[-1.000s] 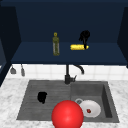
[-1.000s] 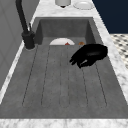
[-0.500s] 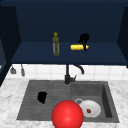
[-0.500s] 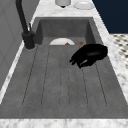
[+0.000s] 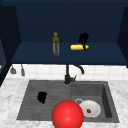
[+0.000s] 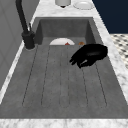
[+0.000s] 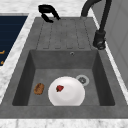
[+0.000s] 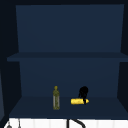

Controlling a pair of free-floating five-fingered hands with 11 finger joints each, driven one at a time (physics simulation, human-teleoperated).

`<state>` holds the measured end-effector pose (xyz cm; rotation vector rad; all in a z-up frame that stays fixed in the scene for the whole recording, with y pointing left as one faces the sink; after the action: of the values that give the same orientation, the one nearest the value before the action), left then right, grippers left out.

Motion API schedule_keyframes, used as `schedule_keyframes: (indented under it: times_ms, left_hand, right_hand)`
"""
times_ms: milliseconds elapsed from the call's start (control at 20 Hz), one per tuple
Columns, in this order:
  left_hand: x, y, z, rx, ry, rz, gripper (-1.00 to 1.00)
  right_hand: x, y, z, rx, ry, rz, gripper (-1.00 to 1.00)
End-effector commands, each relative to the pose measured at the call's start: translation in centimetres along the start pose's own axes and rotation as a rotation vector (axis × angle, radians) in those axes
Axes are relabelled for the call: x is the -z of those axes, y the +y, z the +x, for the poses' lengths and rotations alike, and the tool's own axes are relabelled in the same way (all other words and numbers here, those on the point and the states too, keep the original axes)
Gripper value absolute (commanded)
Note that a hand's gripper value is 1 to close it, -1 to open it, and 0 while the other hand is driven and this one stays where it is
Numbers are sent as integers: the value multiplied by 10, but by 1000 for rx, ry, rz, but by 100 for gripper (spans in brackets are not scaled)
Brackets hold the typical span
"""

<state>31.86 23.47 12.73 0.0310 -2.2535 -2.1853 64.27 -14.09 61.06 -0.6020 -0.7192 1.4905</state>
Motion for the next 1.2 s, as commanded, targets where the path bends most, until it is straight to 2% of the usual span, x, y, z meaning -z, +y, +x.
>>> schedule_keyframes:
  times_ms: [0, 50, 300, 450, 550, 750, 850, 950, 1100, 1150]
  left_hand:
    - [0, 0, 0, 0, 0, 0, 0]
    - [0, 0, 0, 0, 0, 0, 0]
    - [0, 0, 0, 0, 0, 0, 0]
    - [0, 0, 0, 0, 0, 0, 0]
    - [0, 0, 0, 0, 0, 0, 0]
    - [0, 0, 0, 0, 0, 0, 0]
    - [0, 0, 0, 0, 0, 0, 0]
    - [0, 0, 0, 0, 0, 0, 0]
    - [0, 0, 0, 0, 0, 0, 0]
    - [0, 0, 0, 0, 0, 0, 0]
  right_hand:
    - [10, 1, 20, -47, 60, 35, -100]
    - [4, 2, 25, -57, 73, 20, -100]
    - [-3, 4, 50, -104, 140, 64, -100]
    - [-4, 3, 58, -131, 187, 35, -100]
    - [-11, 8, 55, -129, 175, 16, -100]
    - [-27, 13, 56, -127, 154, -95, -100]
    - [-32, 16, 56, -140, 161, -170, -100]
    - [-32, 20, 59, -151, 154, -214, -100]
    - [-25, 26, 58, -140, 126, -203, -100]
    - [-21, 30, 58, -122, 129, -171, -100]
